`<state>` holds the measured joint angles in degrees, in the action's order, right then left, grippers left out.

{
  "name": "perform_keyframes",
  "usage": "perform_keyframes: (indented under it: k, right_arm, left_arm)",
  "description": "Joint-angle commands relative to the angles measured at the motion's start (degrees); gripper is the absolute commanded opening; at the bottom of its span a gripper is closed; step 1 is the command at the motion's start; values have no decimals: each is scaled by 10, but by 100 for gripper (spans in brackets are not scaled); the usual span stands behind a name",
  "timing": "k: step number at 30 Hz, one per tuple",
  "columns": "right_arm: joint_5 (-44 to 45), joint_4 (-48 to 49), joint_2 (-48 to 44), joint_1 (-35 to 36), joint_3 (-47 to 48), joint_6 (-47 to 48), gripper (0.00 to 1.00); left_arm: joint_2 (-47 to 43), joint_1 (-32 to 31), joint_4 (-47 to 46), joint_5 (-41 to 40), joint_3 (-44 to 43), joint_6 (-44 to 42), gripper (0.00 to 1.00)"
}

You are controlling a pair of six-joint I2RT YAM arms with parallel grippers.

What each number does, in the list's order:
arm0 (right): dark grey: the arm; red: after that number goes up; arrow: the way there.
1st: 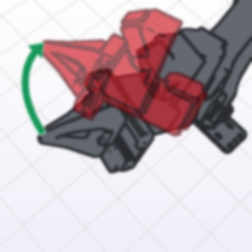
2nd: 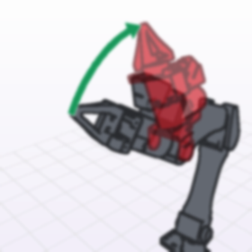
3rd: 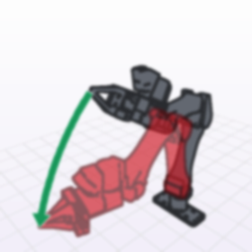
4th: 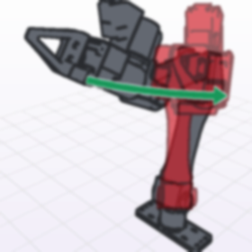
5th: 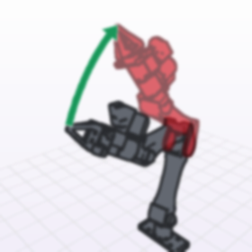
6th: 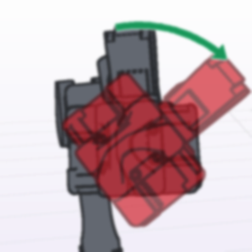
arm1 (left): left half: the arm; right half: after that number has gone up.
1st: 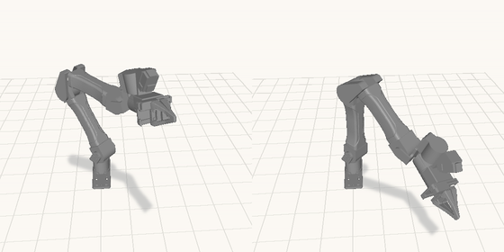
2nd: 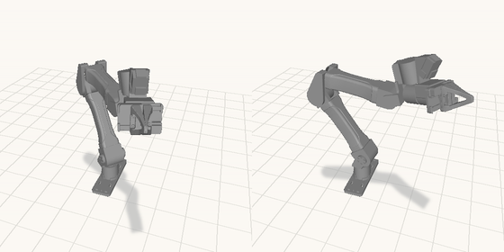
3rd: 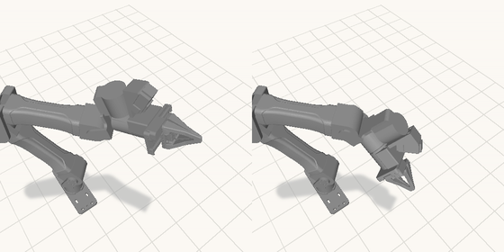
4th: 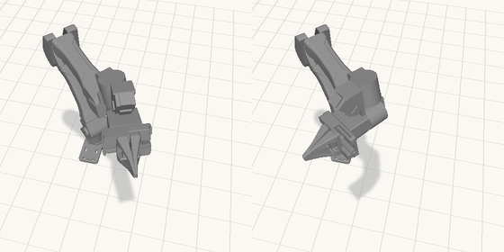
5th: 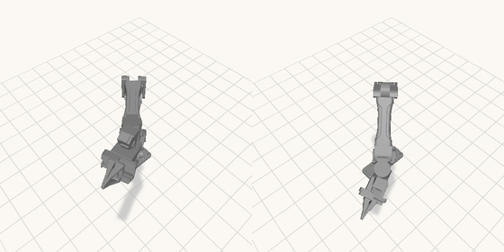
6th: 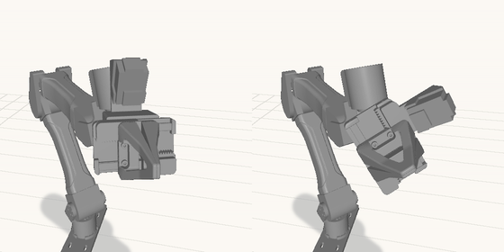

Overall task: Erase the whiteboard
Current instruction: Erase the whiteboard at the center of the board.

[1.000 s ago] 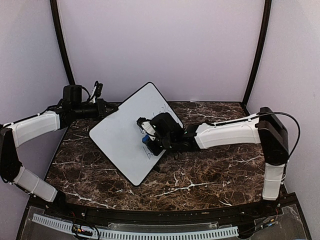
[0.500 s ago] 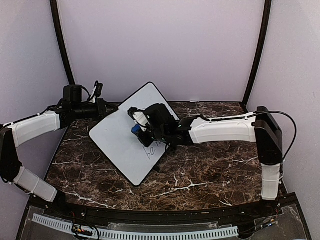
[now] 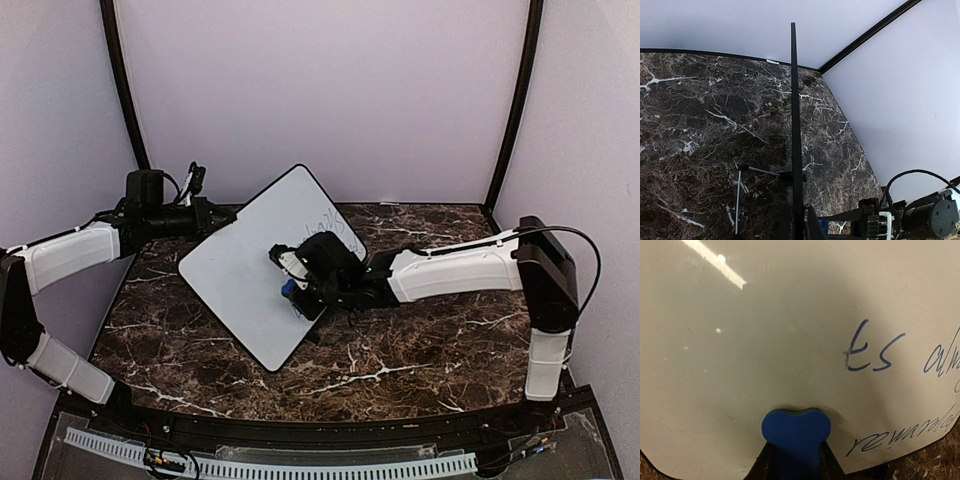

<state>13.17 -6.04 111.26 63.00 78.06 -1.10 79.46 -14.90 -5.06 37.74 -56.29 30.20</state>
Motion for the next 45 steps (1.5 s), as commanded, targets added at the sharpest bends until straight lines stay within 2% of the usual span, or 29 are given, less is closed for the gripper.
perform_keyframes:
  k: [1, 6, 9, 12, 20, 24, 28, 39, 45]
  right_arm:
    - [0, 5, 58, 0, 114, 34, 20]
    - [12, -15, 103, -17, 218, 41, 20]
    - [-1, -19, 111, -31, 227, 35, 20]
    - [-7, -10, 100, -38, 189, 30, 20]
    - [-19, 32, 37, -40, 2, 11, 20]
    - [-18, 41, 23, -48, -32, -4, 20]
    - [-23, 39, 31, -49, 3, 7, 20]
    - [-27, -8, 109, -55, 205, 50, 20]
    - [-38, 1, 95, -55, 144, 35, 20]
  left_arm:
    - [-18, -12, -35, 34, -4, -10, 0]
    - [-20, -13, -33, 34, -5, -13, 0]
    - [-20, -12, -33, 35, -5, -13, 0]
    - [-20, -12, -33, 36, -4, -12, 0]
    - [-19, -13, -36, 40, -5, -9, 0]
    - [-18, -12, -37, 40, -5, -8, 0]
    - [-17, -12, -37, 40, -4, -9, 0]
    - [-20, -12, -35, 38, -5, -10, 0]
    - [-21, -12, -35, 40, -5, -10, 0]
